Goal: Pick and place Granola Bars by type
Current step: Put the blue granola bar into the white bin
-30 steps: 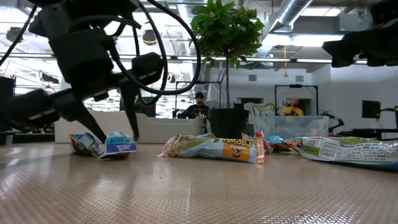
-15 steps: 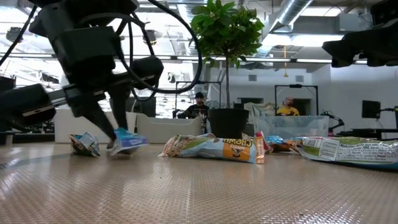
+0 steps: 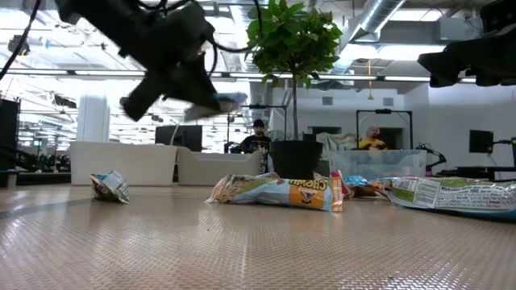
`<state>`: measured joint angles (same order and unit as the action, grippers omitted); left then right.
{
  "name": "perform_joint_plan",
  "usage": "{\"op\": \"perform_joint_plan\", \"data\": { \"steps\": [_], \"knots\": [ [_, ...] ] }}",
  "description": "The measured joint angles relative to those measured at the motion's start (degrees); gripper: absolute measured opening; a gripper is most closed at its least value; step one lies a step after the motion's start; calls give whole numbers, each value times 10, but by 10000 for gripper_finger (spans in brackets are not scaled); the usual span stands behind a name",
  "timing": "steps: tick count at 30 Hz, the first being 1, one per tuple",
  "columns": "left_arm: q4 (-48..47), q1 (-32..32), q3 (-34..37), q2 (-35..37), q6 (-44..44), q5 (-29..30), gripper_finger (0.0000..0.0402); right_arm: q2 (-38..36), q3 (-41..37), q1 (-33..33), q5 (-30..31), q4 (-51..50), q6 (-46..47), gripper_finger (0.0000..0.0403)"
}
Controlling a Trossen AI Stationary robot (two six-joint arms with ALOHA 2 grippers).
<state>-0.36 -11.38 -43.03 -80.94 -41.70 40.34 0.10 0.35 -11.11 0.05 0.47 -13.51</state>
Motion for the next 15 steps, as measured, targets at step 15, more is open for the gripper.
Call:
{"op": "perform_joint_plan", "data": {
  "steps": [15],
  "knots": [
    [-173,213,0,97,167,139,32,0,0,0,0,0,0,224]
  ]
}}
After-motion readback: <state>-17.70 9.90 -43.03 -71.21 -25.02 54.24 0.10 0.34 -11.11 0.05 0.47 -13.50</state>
